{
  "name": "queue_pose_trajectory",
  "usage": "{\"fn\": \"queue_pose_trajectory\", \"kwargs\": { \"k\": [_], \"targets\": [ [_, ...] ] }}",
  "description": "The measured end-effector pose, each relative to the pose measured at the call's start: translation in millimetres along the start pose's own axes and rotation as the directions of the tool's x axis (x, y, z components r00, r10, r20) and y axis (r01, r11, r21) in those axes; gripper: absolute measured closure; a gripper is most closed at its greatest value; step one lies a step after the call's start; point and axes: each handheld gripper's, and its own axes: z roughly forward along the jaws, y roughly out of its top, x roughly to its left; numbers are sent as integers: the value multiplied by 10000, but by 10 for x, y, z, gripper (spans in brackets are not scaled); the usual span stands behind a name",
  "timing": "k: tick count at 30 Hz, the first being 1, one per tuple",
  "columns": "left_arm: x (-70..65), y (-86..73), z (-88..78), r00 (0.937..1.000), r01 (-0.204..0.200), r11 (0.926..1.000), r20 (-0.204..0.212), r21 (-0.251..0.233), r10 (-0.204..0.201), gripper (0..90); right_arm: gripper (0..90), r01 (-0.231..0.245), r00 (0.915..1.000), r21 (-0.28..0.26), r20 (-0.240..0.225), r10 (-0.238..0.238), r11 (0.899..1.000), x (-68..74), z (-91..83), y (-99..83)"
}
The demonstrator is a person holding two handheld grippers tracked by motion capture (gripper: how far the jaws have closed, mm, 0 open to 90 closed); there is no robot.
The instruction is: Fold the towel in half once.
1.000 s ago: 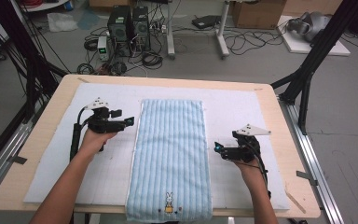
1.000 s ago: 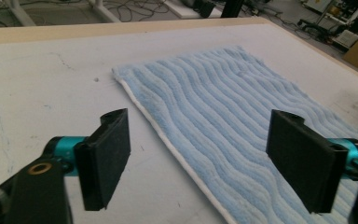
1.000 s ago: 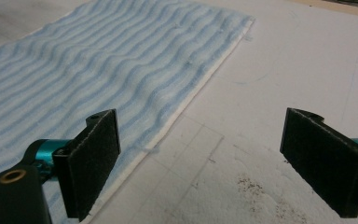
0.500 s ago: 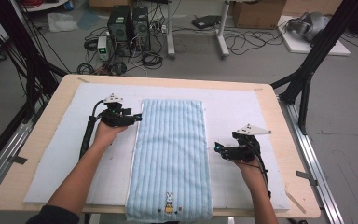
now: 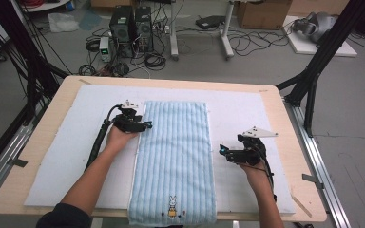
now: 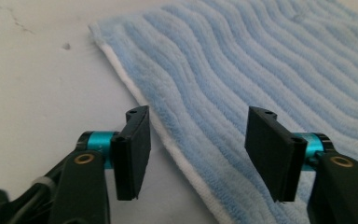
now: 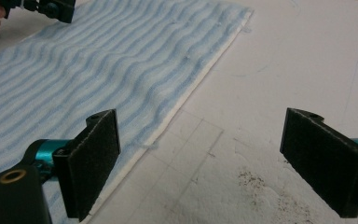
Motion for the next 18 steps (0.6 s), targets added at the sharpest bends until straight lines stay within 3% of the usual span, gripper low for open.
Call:
{"fn": "queue_pose_trajectory", "kwargs": {
  "k": [3,5,11,18],
  "targets": [
    [-30,8,2,9995,-156,9999,-287,60,158,477,111,-43,10000,26,1,43,10000,-3,9,-3],
    [-39,10,-8,9981,-352,9993,-502,150,359,545,111,-46,10000,89,-11,46,9999,-1,14,-4],
    [-60,2,1,9988,-477,9989,93,20,477,840,111,-31,10000,157,9,30,9999,6,26,-5],
    [-22,-4,5,9996,-55,9999,286,-130,59,860,111,-280,9994,19,185,280,9996,-11,55,20]
  ]
}}
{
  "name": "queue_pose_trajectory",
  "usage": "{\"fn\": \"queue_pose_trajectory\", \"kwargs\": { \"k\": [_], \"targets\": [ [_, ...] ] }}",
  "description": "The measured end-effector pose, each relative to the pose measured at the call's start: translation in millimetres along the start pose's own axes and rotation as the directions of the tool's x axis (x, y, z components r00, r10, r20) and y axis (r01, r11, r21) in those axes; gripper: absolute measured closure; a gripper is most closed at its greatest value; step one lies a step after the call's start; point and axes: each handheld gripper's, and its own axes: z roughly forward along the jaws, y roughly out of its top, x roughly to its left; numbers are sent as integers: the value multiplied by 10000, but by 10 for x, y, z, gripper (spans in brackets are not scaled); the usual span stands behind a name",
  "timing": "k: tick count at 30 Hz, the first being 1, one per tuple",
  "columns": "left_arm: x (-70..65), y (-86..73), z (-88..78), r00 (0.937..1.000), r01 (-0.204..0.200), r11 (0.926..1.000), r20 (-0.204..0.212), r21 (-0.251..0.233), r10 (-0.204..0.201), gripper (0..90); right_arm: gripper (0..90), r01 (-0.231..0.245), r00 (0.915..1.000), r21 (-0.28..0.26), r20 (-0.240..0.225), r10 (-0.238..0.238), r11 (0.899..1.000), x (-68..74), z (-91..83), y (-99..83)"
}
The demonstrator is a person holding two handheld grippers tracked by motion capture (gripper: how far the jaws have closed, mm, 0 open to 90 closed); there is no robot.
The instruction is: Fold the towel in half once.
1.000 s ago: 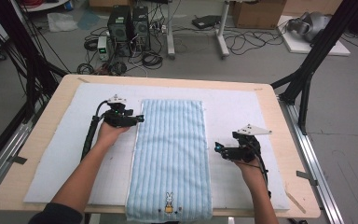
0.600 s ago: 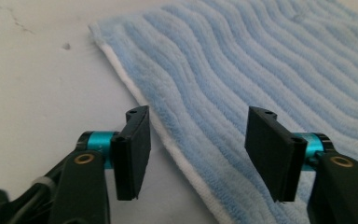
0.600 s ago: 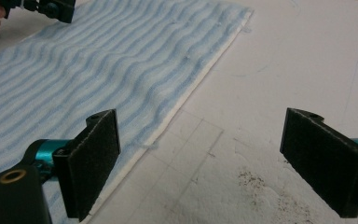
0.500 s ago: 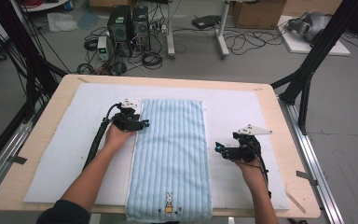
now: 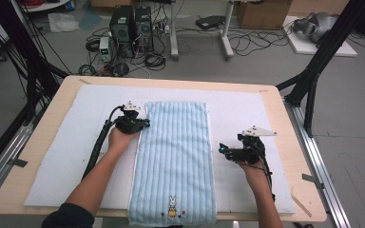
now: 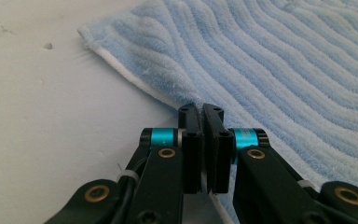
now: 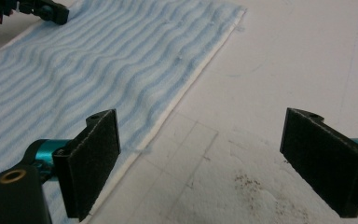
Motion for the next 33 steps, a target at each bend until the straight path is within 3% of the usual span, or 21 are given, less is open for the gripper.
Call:
{"fn": "queue_pose_trajectory", "kwargs": {
  "k": [3,7,13,16,25,28,31,33],
  "targets": [
    [21,-4,-7,9998,168,9998,87,-78,-167,860,111,-61,10000,119,-75,62,9999,4,89,42],
    [32,-7,-10,9991,397,9991,144,-170,-394,860,111,-82,9997,682,-221,97,9976,-35,290,124],
    [42,-12,-23,9987,443,9987,262,-235,-437,860,116,-199,9995,1104,-229,226,9937,-108,596,304],
    [46,-13,-25,9985,488,9984,279,-287,-480,860,184,131,9999,1104,-118,-118,9938,-105,702,388],
    [55,-16,-24,9980,521,9982,364,-300,-510,860,412,-267,9996,1436,137,250,9893,-160,1017,463],
    [59,-17,-23,9981,503,9984,368,-267,-493,860,469,-220,9998,1646,17,220,9861,-133,1116,474],
    [69,-18,-25,9973,616,9977,417,-277,-604,860,553,77,9993,1834,339,-141,9830,-60,1178,523],
    [77,-18,-25,9969,683,9972,404,-302,-670,860,687,747,9941,2111,617,-895,9746,12,1200,553]
  ]
}}
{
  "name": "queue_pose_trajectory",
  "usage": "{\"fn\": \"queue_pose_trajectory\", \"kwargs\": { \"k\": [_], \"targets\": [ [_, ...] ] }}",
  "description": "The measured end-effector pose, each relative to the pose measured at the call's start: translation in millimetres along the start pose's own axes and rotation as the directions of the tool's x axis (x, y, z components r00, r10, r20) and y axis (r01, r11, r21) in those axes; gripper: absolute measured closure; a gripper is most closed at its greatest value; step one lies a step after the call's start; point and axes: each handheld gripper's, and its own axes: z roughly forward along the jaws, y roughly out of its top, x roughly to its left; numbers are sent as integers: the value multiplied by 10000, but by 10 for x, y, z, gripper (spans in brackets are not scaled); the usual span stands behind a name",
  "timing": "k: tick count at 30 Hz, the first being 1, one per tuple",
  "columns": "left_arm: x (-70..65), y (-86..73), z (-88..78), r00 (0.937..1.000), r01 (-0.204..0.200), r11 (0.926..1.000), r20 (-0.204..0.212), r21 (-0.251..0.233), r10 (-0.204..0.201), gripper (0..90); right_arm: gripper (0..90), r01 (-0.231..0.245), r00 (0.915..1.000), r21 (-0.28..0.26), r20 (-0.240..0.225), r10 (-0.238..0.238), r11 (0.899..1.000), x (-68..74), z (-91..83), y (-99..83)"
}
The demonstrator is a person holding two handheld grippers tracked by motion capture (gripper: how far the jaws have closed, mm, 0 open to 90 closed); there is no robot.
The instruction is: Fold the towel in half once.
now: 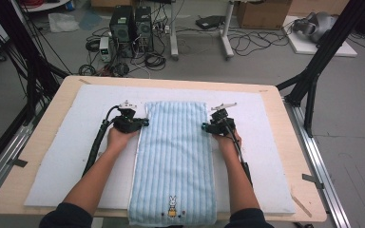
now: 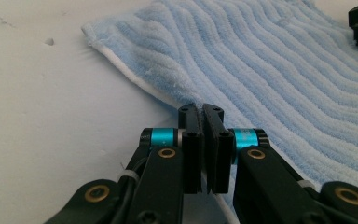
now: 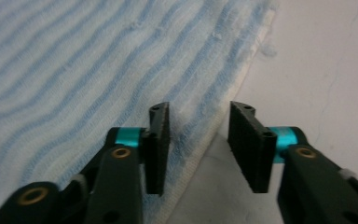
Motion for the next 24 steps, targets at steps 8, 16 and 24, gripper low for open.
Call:
{"fn": "queue_pose_trajectory", "kwargs": {
  "k": [8,16,24],
  "targets": [
    [87,37,-37,9998,95,9992,-157,-396,-101,864,863,376,9993,139,31,-376,9992,82,32,74],
    [185,108,-102,9979,648,9928,128,-1002,-639,863,863,-139,9999,-775,89,147,9969,74,19,160],
    [106,157,-250,9985,-46,9966,537,-827,91,860,862,-440,9968,-1239,-719,352,9913,62,-122,82]
  ]
}}
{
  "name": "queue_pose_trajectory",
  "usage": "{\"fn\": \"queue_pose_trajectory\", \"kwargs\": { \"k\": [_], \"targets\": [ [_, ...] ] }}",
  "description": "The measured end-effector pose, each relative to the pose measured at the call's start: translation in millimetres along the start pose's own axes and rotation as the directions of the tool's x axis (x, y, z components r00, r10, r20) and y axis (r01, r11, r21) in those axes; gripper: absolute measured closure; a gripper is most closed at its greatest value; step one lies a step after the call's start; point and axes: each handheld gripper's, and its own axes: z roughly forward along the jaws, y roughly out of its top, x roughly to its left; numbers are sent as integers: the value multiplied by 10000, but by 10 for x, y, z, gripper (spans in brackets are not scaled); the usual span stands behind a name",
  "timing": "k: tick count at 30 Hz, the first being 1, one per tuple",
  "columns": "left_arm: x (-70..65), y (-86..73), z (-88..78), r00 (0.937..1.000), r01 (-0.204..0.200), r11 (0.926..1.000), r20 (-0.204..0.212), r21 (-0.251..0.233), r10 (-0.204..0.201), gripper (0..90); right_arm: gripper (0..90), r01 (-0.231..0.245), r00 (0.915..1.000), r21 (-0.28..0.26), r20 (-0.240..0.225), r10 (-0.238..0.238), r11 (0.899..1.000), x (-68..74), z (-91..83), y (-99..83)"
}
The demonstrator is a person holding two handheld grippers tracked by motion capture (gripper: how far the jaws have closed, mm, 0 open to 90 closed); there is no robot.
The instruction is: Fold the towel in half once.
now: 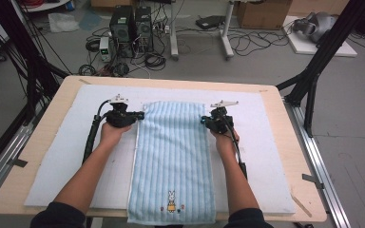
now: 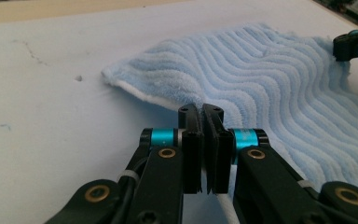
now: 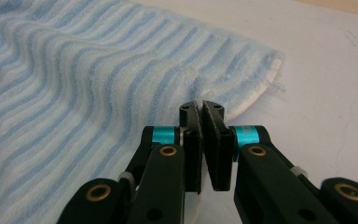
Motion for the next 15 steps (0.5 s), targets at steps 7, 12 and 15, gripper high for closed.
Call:
{"fn": "queue_pose_trajectory", "kwargs": {
  "k": [7,12,15],
  "targets": [
    [-125,17,-159,9991,-306,9986,264,-427,317,860,862,69,9998,-388,-200,-77,9992,55,-194,-21],
    [-223,-123,-248,9977,-518,9980,409,-372,533,859,862,19,9990,-667,-450,-49,9978,89,-354,-89],
    [-270,-146,-305,9962,-633,9975,585,-318,651,860,862,166,9984,-632,-523,-200,9979,139,-418,-137]
  ]
}}
